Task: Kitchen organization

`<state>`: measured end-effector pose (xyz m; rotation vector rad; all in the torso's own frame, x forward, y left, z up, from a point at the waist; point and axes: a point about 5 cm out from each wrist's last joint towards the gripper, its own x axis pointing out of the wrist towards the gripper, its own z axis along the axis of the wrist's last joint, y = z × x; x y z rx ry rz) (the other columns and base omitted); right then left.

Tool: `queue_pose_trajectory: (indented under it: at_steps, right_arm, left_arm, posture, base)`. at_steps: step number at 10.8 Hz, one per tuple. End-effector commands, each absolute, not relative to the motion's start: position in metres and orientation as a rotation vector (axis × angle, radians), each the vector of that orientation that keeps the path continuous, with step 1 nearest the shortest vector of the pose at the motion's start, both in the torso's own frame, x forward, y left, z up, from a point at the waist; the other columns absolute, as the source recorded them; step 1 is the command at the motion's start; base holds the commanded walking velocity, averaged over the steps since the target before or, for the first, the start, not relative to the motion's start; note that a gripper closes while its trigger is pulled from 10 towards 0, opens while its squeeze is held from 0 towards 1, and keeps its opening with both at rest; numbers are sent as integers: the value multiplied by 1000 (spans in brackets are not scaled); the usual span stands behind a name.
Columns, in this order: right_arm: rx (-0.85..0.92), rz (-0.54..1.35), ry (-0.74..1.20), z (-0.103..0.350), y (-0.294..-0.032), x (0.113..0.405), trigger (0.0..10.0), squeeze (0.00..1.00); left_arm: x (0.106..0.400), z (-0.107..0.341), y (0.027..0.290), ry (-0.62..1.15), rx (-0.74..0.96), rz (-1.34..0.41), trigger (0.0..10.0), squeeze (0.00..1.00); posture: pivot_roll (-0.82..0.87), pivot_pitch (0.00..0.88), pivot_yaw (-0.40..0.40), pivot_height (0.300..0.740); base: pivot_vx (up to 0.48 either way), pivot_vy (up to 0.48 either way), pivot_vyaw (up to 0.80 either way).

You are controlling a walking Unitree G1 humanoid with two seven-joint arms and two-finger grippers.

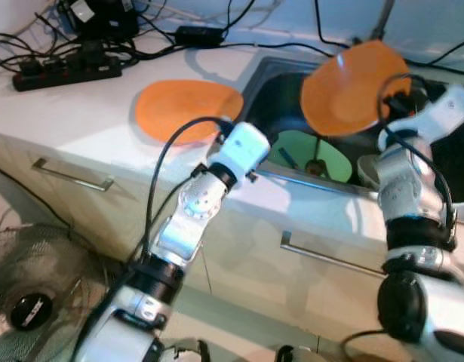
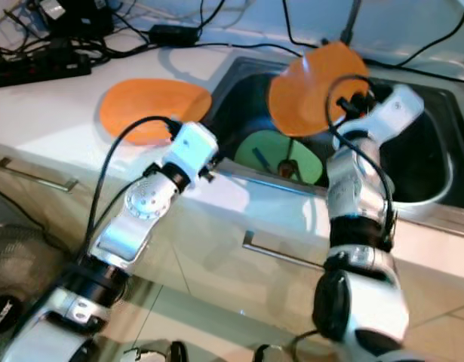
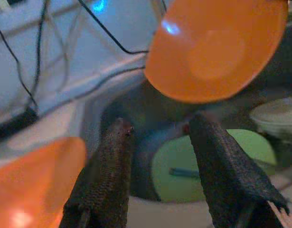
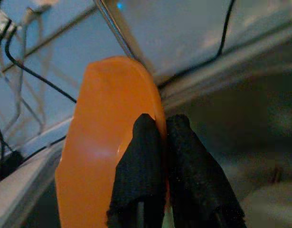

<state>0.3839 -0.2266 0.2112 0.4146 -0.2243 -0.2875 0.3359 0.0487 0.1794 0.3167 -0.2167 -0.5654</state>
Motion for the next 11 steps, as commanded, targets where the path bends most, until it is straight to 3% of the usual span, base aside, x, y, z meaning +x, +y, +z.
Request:
queue_pose_trajectory:
  at_steps: [1,2,4,6,11]
  right_arm:
    - [348,-261,-277,226,-223,387,10000,0]
    - [171,-245,-231,221,-222,394,10000,0]
    - [4,-208,-190,218,-215,402,10000,0]
    - [-54,-151,-148,213,-204,406,10000,0]
    - [-93,-73,2,190,-183,410,10000,0]
  left_arm:
    - [336,183,54,-208,282,-551,10000,0]
    - [336,187,55,-176,201,-569,10000,0]
    - [329,187,52,-106,133,-649,10000,0]
    - [322,183,52,-23,35,-692,10000,0]
    - [314,181,54,70,32,-718,10000,0]
  posture:
    - [93,52,33,740]
    - [101,54,30,740]
    - [109,57,28,740]
    - [124,63,25,740]
    - [157,80,17,740]
  base:
    - [0,0,0]
    - [0,0,0]
    - [0,0,0]
    - [0,0,0]
    - [0,0,0]
